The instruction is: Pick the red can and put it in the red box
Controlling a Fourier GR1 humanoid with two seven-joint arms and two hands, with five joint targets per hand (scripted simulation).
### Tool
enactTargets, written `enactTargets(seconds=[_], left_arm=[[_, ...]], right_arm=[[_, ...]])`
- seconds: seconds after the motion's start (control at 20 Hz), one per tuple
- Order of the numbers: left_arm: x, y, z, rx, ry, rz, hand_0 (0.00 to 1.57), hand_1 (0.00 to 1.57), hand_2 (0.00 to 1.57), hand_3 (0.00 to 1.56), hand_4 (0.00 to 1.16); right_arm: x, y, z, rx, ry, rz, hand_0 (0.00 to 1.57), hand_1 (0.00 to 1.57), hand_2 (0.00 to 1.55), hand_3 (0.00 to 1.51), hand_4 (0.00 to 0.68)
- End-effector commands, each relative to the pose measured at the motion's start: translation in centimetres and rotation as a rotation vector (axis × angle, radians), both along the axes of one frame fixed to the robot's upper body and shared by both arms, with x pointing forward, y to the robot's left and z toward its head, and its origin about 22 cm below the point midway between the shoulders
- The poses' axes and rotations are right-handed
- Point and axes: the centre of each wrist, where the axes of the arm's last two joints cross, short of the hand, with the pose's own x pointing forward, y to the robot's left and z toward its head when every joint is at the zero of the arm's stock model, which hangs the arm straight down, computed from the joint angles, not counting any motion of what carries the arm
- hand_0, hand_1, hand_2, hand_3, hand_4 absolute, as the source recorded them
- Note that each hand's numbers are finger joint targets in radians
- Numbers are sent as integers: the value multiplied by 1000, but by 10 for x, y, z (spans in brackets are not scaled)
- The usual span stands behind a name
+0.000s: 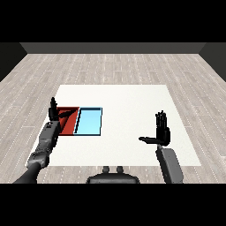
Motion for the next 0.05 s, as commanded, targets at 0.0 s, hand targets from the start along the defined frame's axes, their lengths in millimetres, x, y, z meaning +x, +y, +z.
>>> enactTargets(seconds=[0.0], left_arm=[[-1, -23, 0, -70, -273, -122, 0, 0, 0, 0, 0]], right_arm=[[-13, 7, -3, -6, 5, 16, 0, 0, 0, 0, 0]])
